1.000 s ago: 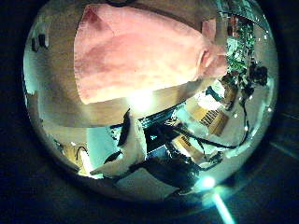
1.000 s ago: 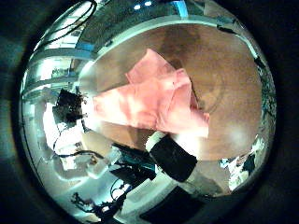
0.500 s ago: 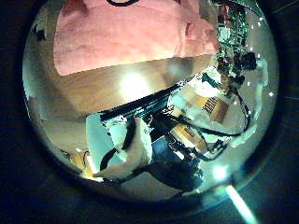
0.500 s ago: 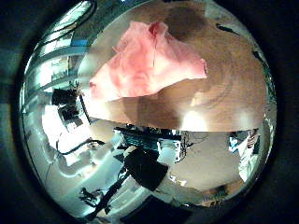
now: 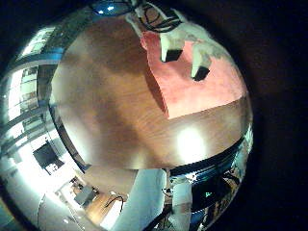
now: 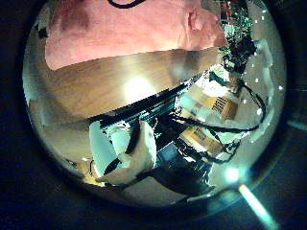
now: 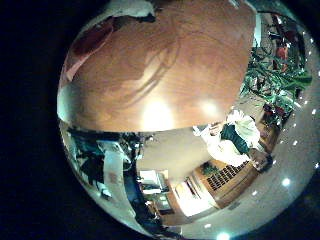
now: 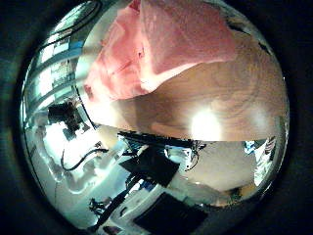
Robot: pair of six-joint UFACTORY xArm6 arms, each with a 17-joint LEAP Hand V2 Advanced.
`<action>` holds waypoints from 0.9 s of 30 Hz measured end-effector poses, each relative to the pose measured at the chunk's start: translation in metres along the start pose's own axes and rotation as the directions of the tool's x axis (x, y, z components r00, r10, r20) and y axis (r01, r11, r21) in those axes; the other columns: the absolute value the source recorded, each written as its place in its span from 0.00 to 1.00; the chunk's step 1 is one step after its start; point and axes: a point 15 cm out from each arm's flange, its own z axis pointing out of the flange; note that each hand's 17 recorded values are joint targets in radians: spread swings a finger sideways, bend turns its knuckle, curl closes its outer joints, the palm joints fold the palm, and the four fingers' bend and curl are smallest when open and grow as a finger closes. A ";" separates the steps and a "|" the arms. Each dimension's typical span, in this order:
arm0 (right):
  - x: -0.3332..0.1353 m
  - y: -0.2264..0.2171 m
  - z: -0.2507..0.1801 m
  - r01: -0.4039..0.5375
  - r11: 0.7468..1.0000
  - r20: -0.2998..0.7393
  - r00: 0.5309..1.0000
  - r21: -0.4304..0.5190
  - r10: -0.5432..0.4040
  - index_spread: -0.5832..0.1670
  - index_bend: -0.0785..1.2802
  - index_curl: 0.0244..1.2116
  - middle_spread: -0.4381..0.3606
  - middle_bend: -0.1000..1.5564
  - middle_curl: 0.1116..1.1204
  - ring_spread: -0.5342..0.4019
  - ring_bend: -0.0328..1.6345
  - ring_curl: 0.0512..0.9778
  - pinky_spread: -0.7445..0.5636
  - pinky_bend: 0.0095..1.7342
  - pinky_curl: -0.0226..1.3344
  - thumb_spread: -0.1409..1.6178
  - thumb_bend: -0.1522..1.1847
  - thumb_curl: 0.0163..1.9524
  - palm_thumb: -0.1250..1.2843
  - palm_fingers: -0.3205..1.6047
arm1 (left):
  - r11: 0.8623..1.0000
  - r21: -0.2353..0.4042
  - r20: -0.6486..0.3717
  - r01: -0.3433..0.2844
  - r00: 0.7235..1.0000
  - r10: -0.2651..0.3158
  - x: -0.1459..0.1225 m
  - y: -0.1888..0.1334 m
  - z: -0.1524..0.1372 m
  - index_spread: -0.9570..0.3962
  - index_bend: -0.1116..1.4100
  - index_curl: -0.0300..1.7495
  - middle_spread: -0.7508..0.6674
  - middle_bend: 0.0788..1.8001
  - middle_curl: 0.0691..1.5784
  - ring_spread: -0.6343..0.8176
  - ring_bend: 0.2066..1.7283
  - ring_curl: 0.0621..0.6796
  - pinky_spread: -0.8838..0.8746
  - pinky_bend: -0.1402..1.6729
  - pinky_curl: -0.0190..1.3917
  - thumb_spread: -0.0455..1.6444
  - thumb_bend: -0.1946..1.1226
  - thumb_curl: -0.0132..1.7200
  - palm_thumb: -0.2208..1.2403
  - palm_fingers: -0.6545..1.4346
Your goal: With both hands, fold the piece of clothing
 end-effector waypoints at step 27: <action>0.011 -0.012 0.024 -0.041 0.988 -0.011 0.999 0.148 0.043 0.23 0.69 0.71 0.28 0.72 0.73 0.31 0.80 0.63 0.36 0.74 0.50 0.69 0.14 0.26 0.80 0.74 | 0.998 0.049 -0.030 0.038 0.999 -0.037 0.004 -0.022 0.064 0.77 0.17 0.18 0.79 0.07 0.19 0.70 0.36 0.30 0.75 0.35 0.29 0.76 0.14 0.19 0.38 0.32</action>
